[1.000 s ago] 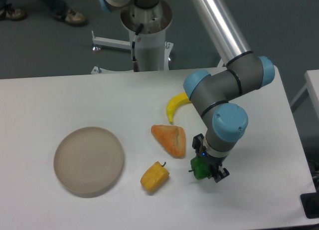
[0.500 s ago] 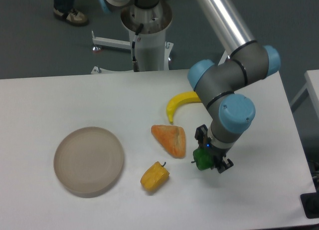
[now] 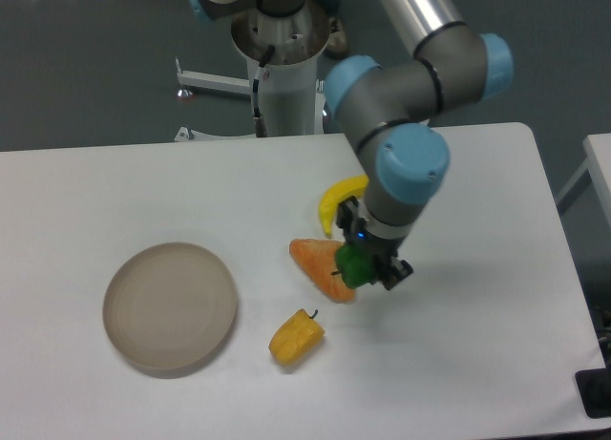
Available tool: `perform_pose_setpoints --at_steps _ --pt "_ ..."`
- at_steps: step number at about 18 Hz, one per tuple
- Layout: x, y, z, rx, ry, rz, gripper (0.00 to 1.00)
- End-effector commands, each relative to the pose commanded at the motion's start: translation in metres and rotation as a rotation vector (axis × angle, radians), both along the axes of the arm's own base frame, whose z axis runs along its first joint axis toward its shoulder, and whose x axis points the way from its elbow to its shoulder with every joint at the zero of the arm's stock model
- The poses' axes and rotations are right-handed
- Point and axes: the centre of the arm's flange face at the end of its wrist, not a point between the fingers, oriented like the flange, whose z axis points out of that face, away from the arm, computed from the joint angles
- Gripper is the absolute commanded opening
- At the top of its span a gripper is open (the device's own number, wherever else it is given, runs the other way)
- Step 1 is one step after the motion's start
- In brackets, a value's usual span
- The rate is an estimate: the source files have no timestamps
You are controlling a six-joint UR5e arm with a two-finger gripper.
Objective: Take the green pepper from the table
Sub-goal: 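Lift the green pepper up off the table with the gripper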
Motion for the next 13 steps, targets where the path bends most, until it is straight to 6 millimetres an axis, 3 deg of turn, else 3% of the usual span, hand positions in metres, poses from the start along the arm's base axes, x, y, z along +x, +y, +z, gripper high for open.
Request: perform_pose_setpoints --at_steps 1,5,13 --pt "-0.029 -0.006 -0.012 0.021 0.018 0.012 0.25" --pt "-0.077 -0.024 -0.017 0.047 0.046 -0.073 0.25" --pt "-0.075 -0.032 -0.014 -0.015 0.092 -0.081 0.27"
